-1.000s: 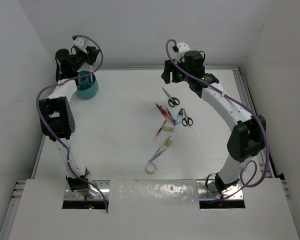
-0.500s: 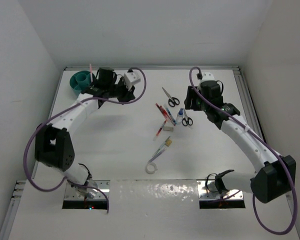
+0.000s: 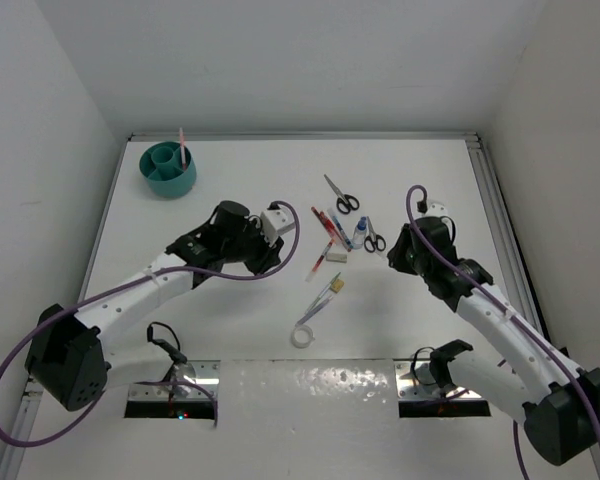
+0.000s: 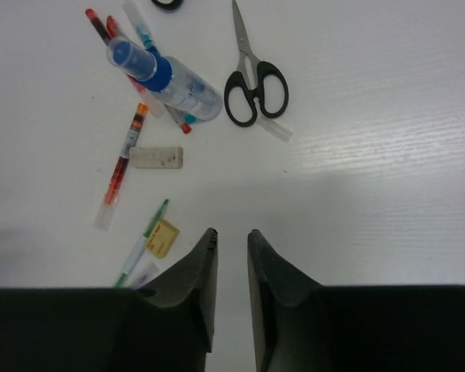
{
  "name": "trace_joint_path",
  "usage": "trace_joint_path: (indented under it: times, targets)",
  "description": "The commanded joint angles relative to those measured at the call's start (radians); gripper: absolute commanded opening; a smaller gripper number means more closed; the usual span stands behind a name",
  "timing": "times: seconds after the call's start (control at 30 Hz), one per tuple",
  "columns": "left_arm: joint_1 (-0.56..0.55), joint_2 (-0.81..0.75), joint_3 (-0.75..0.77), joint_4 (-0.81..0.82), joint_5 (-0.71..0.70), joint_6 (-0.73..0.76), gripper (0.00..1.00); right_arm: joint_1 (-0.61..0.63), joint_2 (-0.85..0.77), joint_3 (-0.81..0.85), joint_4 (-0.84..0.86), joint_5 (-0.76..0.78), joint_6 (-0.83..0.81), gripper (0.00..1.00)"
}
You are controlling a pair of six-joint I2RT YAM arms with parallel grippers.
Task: Sort the stationery into containers
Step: Pick up the pen from the center of the board.
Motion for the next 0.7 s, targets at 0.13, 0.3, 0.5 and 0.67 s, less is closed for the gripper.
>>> trace_joint_path:
  times: [0.13,0.3,0.5,0.67]
  targets:
    - [-0.138,0.037,-0.030,0.172,-0.095,-0.169,0.28,-0.060,-0.002,-0.029,0.014,0.006,0.084,0.35]
    - [-0.188,0.157,-0.031,0.216,-0.133,-0.156,0.31,-0.108,0.073,-0.006,0.014,-0.031,0.063,0.35]
    - [-0.192,0.268,-0.019,0.328,-0.082,-0.159,0.32,-0.169,0.088,-0.032,0.053,-0.051,0.055,0.37]
    - [-0.225,0.321,-0.024,0.390,-0.076,-0.154,0.34,-0.222,0.133,-0.031,0.095,-0.198,0.000,0.44]
